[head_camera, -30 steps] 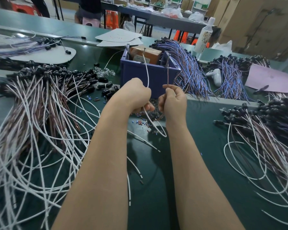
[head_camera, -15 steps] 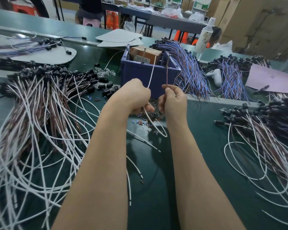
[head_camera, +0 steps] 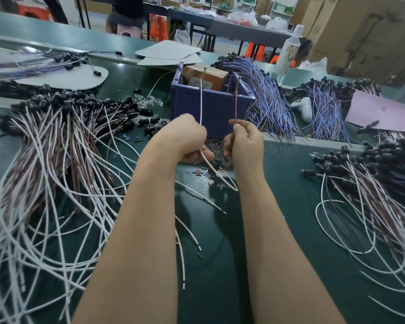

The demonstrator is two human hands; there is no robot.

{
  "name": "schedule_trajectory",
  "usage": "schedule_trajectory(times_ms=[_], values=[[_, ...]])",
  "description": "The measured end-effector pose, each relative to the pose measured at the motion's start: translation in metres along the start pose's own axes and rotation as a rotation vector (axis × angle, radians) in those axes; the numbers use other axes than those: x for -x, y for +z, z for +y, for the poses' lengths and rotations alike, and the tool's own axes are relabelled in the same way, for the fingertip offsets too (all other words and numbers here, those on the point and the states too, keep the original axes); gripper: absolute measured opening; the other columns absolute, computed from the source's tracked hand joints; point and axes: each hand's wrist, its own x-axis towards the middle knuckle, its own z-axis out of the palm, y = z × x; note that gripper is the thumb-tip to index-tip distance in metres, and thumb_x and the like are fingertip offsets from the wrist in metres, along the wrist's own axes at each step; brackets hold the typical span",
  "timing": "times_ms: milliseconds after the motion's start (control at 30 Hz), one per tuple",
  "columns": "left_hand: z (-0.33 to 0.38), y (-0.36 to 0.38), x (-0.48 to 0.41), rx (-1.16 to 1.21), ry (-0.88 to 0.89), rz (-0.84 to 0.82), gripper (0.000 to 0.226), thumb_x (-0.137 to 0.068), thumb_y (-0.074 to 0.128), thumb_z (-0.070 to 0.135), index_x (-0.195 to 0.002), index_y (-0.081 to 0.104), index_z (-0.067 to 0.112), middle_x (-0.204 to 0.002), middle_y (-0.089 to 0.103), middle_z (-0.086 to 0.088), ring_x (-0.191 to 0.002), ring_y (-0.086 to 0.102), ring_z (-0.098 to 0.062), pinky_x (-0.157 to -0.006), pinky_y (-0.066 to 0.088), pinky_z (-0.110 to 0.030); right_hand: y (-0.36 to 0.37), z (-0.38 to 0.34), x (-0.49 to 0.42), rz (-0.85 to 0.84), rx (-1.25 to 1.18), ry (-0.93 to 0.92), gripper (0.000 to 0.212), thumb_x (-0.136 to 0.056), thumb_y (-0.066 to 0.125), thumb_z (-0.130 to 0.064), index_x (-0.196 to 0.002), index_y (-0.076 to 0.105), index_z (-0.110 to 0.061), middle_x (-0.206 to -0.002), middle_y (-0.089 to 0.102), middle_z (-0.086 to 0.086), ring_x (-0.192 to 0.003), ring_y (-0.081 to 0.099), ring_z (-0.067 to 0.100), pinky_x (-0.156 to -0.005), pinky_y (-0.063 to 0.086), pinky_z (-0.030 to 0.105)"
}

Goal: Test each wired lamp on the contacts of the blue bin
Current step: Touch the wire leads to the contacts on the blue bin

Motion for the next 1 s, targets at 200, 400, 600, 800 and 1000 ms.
schedule_trajectory(times_ms=[200,400,600,800,1000], values=[[-0.003,0.003,0.001,0.018,0.004,-0.037,0.025,-0.094,0.032,-0.001,-0.075,0.048,0.000,-0.039,0.058,-0.004,-0.026,0.046,-0.008,-0.033,0.036,-0.011,0.000,0.001,0.000,0.003,-0.016,0.002,0.016,-0.099,0.036,-0.006,-0.096,0.053,-0.008,-0.046,0.044,-0.002,-0.036,0.036,0.007,-0.038,0.030,0.020],[-0.004,0.005,-0.002,0.013,-0.011,-0.023,0.022,-0.095,0.034,0.004,-0.077,0.047,0.002,-0.040,0.060,-0.002,-0.026,0.046,-0.007,-0.036,0.036,-0.011,0.001,0.001,-0.002,0.014,-0.009,-0.003,0.017,-0.098,0.037,-0.006,-0.097,0.053,-0.008,-0.044,0.045,-0.004,-0.036,0.036,0.005,-0.037,0.030,0.018],[-0.002,0.002,0.001,0.028,0.005,-0.021,0.019,-0.094,0.033,0.003,-0.079,0.046,0.001,-0.040,0.060,-0.003,-0.025,0.044,-0.008,-0.034,0.034,-0.009,0.001,0.002,-0.002,0.008,-0.009,-0.001,0.017,-0.098,0.036,-0.006,-0.096,0.053,-0.009,-0.046,0.045,-0.003,-0.035,0.036,0.006,-0.036,0.029,0.018],[0.003,-0.006,0.002,0.050,0.029,0.015,0.018,-0.093,0.033,0.002,-0.084,0.048,-0.002,-0.043,0.062,-0.006,-0.026,0.043,-0.010,-0.035,0.035,-0.010,0.000,0.001,-0.002,0.007,0.018,0.001,0.018,-0.098,0.036,-0.007,-0.094,0.053,-0.012,-0.045,0.045,-0.004,-0.035,0.037,0.007,-0.036,0.029,0.018],[0.000,-0.004,0.002,0.036,0.006,0.006,0.019,-0.093,0.032,0.002,-0.081,0.047,0.000,-0.040,0.060,-0.004,-0.025,0.043,-0.008,-0.036,0.037,-0.010,0.000,0.002,-0.001,0.006,0.021,0.001,0.018,-0.098,0.036,-0.007,-0.094,0.053,-0.012,-0.048,0.045,-0.002,-0.036,0.037,0.008,-0.037,0.030,0.018]])
